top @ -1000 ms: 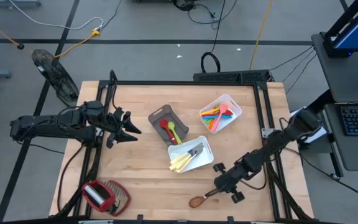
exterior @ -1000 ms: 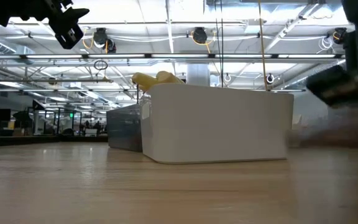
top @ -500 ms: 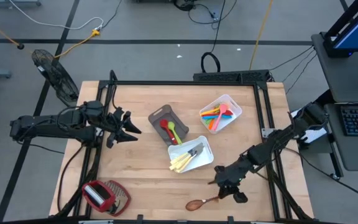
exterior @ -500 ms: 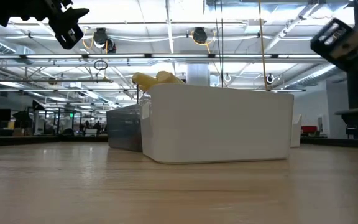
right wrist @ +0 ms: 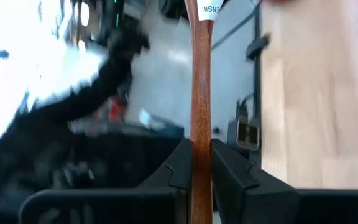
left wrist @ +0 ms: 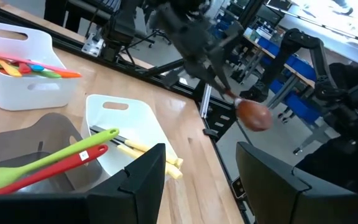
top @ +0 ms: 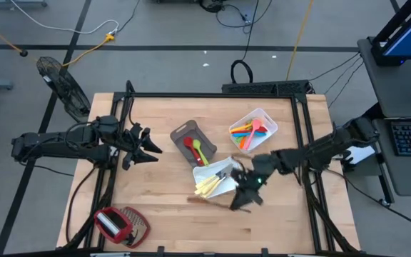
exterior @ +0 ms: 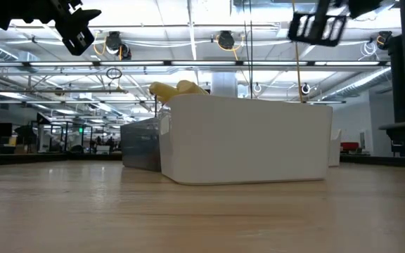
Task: Pick & Place Kitchen Items
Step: Put the brown serving spoon into the black bin
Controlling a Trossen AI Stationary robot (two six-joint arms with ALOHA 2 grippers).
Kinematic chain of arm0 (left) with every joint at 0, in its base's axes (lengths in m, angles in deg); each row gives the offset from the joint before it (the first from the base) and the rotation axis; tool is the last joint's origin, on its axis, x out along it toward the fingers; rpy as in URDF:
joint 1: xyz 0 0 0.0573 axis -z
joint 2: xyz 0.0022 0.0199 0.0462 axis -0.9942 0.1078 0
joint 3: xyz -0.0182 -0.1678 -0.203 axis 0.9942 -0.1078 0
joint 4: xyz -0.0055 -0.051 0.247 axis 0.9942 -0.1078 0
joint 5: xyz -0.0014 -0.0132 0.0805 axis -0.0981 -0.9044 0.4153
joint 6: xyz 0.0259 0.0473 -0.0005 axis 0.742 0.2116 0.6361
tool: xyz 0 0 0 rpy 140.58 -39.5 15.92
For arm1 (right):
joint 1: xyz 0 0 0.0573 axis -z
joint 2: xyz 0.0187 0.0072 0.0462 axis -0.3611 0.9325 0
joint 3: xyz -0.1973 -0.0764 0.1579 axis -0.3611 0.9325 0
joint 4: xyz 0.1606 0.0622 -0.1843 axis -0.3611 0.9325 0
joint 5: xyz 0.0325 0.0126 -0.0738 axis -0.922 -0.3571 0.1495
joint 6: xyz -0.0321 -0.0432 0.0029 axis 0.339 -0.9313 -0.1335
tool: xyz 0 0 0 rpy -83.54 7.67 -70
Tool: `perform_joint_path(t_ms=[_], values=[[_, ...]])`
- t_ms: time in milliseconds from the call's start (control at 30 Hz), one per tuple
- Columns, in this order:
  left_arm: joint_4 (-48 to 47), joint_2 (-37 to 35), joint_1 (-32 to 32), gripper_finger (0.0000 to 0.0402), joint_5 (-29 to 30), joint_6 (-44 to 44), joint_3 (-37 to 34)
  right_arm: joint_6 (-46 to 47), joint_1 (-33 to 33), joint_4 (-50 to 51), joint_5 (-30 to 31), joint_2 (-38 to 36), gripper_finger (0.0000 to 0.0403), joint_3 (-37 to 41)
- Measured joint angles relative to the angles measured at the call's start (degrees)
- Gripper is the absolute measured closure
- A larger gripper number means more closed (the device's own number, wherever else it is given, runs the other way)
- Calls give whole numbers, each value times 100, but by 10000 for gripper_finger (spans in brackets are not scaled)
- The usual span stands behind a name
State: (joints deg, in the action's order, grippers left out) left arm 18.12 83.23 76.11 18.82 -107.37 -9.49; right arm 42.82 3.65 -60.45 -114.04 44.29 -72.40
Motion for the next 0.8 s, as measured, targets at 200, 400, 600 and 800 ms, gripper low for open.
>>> perform_joint_path(t_ms=[200, 400, 600, 800], values=[[-2, 1, 0, 199, 1, 169, 0, 1046, 1002, -285, -381, 0, 376, -2], [-2, 0, 0, 199, 2, 610, 0, 2119, 2076, -283, -1048, 0, 376, -2], [-4, 0, 2, 199, 114, 1063, 0, 3010, 2988, -157, -1488, 70, 376, -9], [-4, 2, 0, 199, 617, 1329, 0, 3730, 3608, -256, -1783, 501, 376, -9]])
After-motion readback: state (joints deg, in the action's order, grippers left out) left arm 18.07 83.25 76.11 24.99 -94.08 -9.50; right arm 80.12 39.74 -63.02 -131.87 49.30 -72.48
